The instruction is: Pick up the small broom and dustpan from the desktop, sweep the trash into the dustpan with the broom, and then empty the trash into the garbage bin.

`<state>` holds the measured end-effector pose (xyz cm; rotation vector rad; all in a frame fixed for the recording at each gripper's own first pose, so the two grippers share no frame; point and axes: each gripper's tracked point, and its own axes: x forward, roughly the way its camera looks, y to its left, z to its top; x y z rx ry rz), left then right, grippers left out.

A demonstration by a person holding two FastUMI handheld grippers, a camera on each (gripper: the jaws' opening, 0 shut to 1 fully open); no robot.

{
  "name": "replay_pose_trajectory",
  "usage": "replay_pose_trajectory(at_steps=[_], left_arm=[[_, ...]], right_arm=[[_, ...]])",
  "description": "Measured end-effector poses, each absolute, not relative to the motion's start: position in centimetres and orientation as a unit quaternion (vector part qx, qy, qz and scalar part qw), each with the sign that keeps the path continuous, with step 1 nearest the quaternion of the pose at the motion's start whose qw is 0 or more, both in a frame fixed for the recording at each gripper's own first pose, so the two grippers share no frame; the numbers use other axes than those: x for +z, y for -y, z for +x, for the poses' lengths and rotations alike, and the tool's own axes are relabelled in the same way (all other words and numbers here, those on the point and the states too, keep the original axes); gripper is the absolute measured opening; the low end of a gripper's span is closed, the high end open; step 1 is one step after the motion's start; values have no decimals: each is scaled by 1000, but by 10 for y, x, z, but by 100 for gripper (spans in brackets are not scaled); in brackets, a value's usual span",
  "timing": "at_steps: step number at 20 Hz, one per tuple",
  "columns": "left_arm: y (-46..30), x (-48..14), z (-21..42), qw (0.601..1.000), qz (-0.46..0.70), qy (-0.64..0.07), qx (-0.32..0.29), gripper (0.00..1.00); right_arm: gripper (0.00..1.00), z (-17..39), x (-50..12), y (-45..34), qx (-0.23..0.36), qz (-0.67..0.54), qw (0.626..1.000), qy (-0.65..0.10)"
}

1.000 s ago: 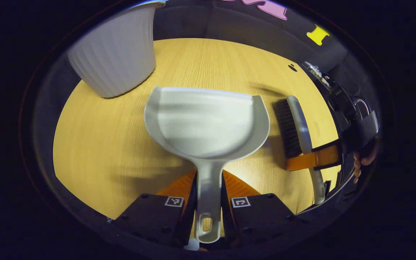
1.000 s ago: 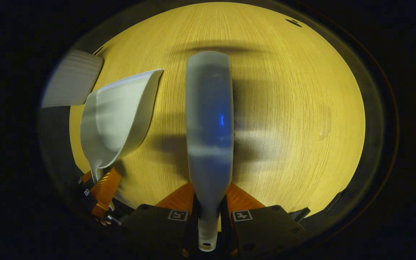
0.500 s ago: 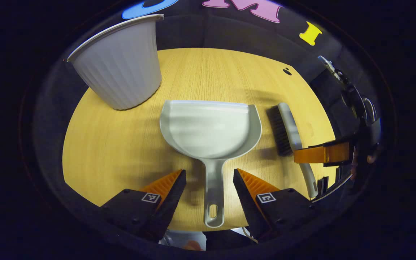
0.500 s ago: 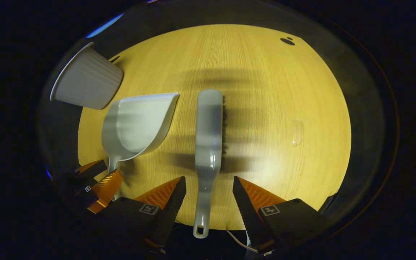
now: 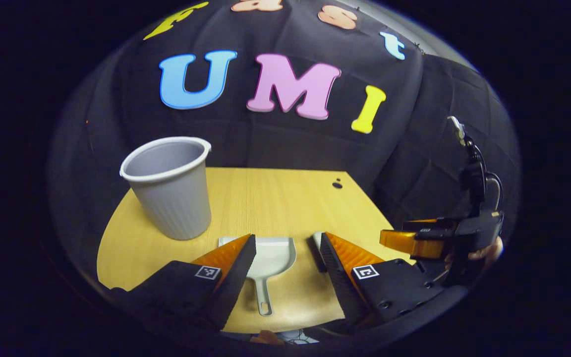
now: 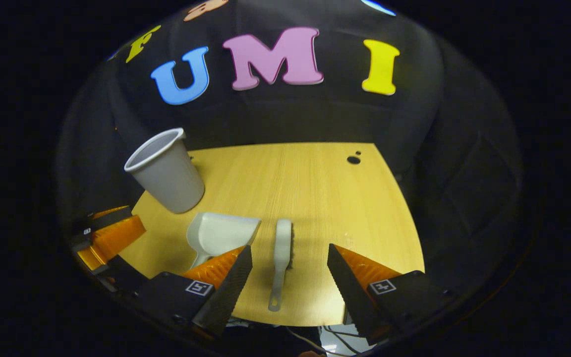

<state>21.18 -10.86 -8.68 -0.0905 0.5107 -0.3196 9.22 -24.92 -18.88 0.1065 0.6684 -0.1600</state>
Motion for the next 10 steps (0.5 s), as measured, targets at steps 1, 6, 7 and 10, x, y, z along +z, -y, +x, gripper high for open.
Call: replay_pose_trajectory(at_steps=[1,6,7,10], left_arm=[[102,-63,211,962,-41,-217,-158,79],[87,-16,200,987,11,-84,-138,78],[91,-18,198,988,17,-81,-131,77],[91,-14,196,988,11,-79,-129,77]], right_arm=[[98,97,-165,243,-75,40,954,-287],[97,120,-47,187,-20,-3,994,-105],[97,119,-38,177,-6,15,995,-101],[98,127,-38,164,7,46,995,-93]])
